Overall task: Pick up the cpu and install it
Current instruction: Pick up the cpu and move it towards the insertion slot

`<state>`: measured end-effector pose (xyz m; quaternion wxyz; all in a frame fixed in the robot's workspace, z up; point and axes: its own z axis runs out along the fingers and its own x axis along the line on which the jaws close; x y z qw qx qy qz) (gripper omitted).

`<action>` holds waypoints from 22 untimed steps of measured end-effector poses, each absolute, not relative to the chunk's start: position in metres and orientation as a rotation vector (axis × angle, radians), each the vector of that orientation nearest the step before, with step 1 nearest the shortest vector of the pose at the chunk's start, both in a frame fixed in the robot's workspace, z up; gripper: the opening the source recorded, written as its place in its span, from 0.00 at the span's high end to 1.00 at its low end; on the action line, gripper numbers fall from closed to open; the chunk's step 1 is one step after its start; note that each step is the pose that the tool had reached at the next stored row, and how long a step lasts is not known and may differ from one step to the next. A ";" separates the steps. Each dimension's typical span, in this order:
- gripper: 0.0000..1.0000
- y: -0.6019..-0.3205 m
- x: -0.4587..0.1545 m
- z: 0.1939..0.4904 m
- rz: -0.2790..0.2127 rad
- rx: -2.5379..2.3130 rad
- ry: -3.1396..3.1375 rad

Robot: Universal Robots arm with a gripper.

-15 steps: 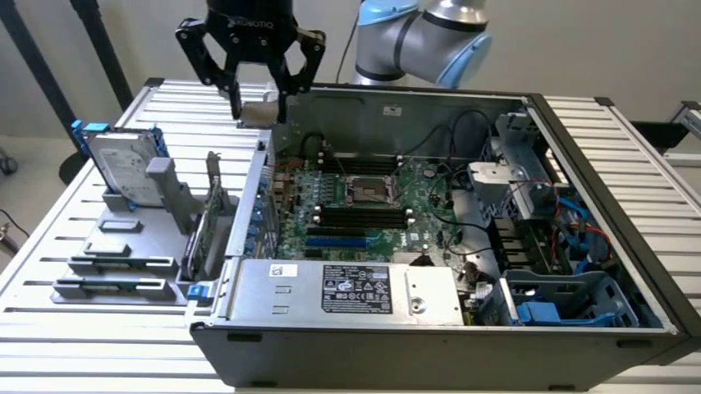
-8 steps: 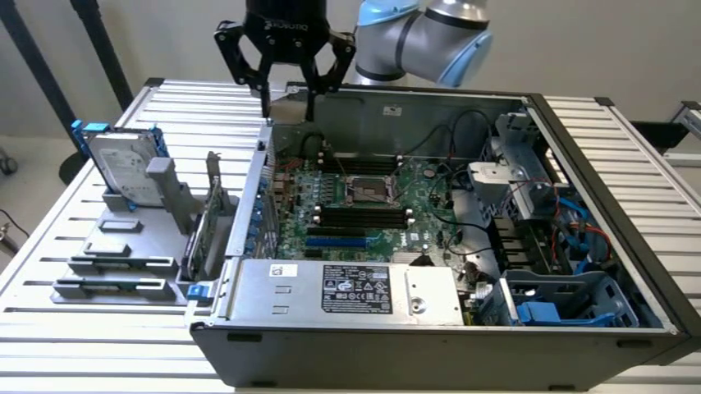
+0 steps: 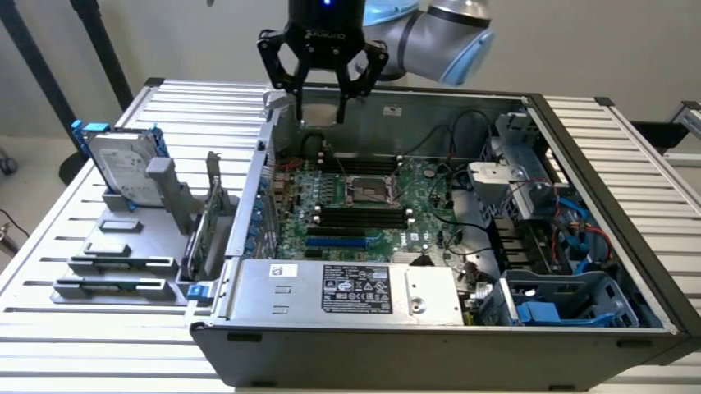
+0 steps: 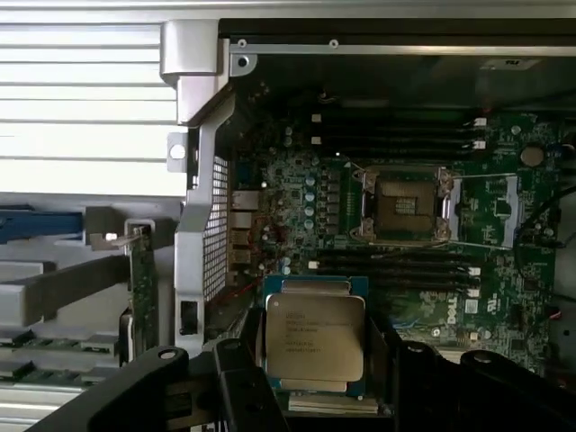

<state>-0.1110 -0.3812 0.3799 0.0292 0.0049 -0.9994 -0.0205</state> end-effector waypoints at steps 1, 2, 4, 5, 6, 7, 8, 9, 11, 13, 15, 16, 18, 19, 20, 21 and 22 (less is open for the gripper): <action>0.45 -0.379 -0.106 0.378 -0.063 0.015 -3.083; 0.45 -0.377 -0.102 0.376 -0.063 0.015 -3.083; 0.45 -0.373 -0.093 0.373 -0.063 0.015 -3.083; 0.45 -0.371 -0.088 0.371 -0.063 0.015 -3.083; 0.45 -0.369 -0.084 0.369 -0.063 0.015 -3.083; 0.45 -0.367 -0.079 0.367 -0.063 0.015 -3.083; 0.45 -0.365 -0.075 0.365 -0.063 0.015 -3.083; 0.45 -0.363 -0.070 0.364 -0.063 0.015 -3.082; 0.45 -0.360 -0.061 0.360 -0.063 0.015 -3.083; 0.45 -0.357 -0.052 0.356 -0.063 0.015 -3.083; 0.45 -0.354 -0.044 0.353 -0.063 0.015 -3.083; 0.45 -0.353 -0.041 0.351 -0.063 0.015 -3.083; 0.45 -0.351 -0.036 0.347 -0.063 0.015 -3.083; 0.45 -0.350 -0.035 0.345 -0.063 0.015 -3.083; 0.45 -0.350 -0.034 0.344 -0.064 0.015 -3.083; 0.45 -0.349 -0.033 0.342 -0.064 0.015 -3.083; 0.45 -0.349 -0.032 0.340 -0.063 0.015 -3.083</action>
